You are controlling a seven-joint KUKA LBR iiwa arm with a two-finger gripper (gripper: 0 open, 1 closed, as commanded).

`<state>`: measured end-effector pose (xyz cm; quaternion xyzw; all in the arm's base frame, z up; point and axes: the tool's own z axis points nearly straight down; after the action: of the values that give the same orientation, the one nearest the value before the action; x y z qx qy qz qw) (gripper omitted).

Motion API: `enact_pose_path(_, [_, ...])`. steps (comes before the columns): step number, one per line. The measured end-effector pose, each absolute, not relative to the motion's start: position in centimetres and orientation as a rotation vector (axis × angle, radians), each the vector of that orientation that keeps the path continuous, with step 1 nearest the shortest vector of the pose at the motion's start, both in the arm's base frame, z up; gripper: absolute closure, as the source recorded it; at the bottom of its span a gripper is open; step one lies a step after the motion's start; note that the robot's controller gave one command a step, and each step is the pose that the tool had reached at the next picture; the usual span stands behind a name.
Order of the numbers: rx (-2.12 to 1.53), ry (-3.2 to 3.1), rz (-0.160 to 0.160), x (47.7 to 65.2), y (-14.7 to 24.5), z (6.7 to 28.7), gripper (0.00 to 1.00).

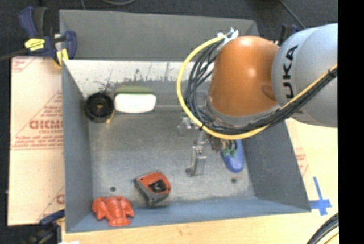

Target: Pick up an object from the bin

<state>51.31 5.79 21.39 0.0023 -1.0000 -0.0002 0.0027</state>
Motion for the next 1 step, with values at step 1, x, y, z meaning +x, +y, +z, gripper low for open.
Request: enact_pose_path(1, [0.005,-3.145,-0.002,51.47,5.76,21.83,0.00])
